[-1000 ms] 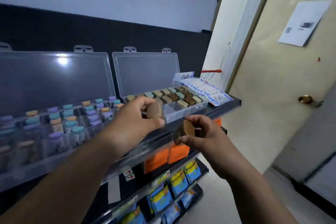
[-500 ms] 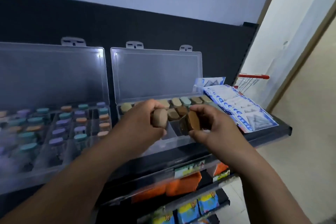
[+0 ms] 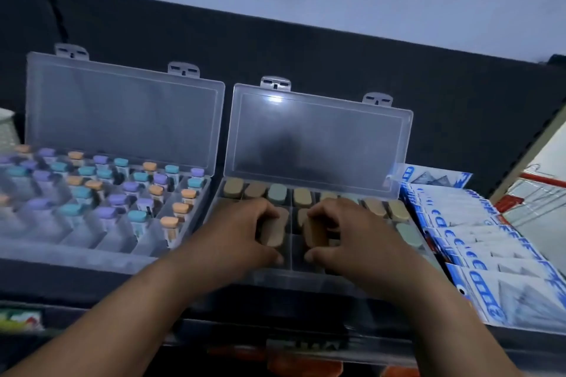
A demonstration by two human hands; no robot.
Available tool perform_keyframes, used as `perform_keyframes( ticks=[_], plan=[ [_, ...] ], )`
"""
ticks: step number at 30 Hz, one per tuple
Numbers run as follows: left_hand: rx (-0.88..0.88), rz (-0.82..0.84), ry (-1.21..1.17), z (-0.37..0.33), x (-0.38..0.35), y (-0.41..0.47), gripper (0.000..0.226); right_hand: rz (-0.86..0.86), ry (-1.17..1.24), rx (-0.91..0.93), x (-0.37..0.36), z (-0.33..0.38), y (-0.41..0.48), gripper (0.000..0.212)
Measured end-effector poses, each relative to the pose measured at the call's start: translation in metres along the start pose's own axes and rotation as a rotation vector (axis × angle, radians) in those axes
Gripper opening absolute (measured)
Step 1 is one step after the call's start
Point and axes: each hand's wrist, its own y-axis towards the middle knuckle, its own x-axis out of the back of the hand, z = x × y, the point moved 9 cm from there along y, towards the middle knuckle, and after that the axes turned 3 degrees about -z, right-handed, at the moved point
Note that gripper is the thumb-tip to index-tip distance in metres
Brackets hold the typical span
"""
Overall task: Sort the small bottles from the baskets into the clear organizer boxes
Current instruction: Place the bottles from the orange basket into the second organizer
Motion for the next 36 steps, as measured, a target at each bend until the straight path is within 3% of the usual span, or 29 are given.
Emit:
perform_keyframes(
  ticks=[12, 30, 36],
  plan=[
    [-0.033, 0.041, 0.155, -0.019, -0.005, -0.001, 0.045, 0.092, -0.034, 0.077, -0.013, -0.001, 0.003, 0.051],
    [0.029, 0.082, 0.238, -0.013, -0.008, -0.010, 0.064, 0.151, -0.146, 0.002, -0.020, -0.006, -0.003, 0.058],
    [-0.017, -0.095, 0.317, -0.013, 0.014, -0.026, 0.057, 0.095, -0.073, 0.080, -0.015, 0.019, -0.003, 0.046]
  ],
)
